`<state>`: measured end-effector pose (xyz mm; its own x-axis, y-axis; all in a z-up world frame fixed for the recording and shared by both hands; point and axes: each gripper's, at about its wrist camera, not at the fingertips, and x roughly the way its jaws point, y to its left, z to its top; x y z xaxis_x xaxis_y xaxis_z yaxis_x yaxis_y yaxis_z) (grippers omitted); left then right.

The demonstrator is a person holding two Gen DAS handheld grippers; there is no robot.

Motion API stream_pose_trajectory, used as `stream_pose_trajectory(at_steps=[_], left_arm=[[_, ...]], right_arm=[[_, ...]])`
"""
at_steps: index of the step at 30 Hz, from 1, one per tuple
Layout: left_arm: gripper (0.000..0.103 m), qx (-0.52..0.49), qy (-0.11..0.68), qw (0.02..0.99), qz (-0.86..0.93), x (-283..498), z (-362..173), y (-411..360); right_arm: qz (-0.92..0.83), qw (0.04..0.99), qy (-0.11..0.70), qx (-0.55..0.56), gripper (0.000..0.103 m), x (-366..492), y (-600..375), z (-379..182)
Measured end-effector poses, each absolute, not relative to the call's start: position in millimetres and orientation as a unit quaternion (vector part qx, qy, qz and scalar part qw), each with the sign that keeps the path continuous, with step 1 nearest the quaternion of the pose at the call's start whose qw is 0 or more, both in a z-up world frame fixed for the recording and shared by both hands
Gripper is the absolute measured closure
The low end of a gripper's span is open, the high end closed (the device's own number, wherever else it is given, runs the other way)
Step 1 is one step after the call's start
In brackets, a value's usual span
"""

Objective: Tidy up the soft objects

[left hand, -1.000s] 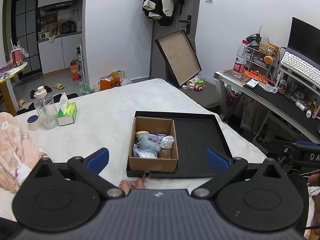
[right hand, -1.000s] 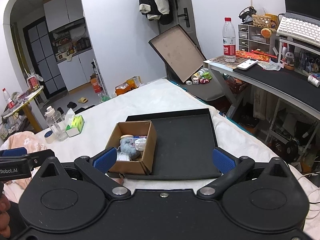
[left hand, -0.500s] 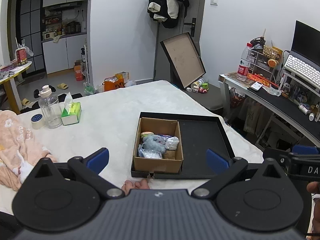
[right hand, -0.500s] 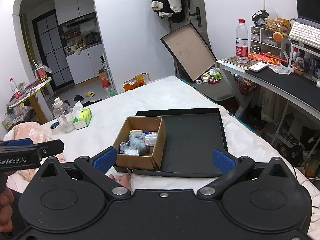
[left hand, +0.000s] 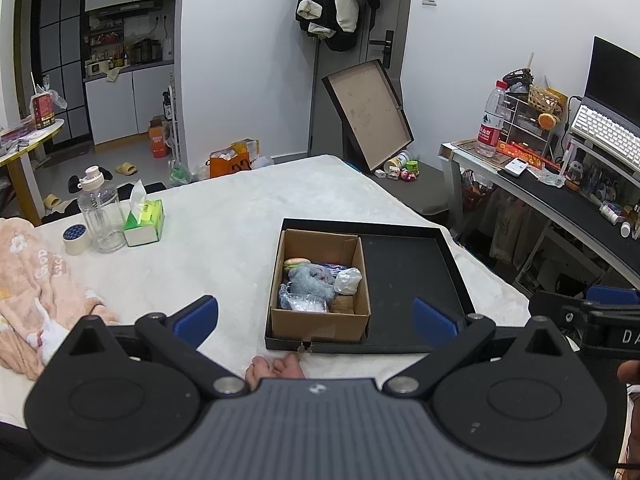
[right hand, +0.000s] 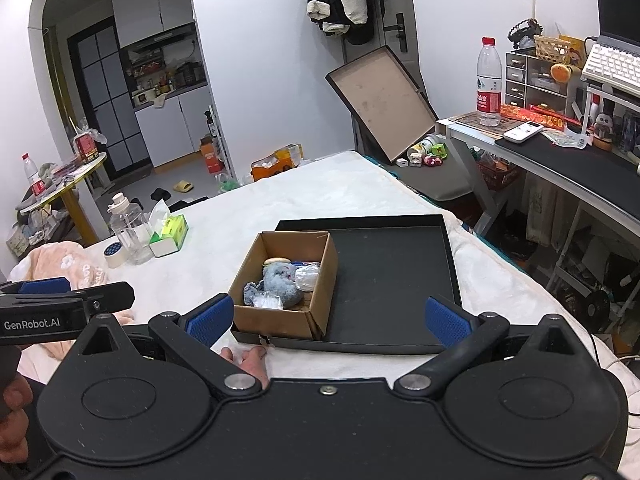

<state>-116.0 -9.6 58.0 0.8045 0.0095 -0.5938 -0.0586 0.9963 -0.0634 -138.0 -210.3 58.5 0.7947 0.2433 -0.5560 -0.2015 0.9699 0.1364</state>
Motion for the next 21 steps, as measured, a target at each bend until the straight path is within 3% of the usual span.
stream_pose_trajectory(at_steps=[21], left_arm=[[0.000, -0.039, 0.310, 0.950, 0.019, -116.3, 57.8, -4.2]], right_arm=[[0.117, 0.947, 0.298, 0.033, 0.000, -137.2, -208.1, 60.4]])
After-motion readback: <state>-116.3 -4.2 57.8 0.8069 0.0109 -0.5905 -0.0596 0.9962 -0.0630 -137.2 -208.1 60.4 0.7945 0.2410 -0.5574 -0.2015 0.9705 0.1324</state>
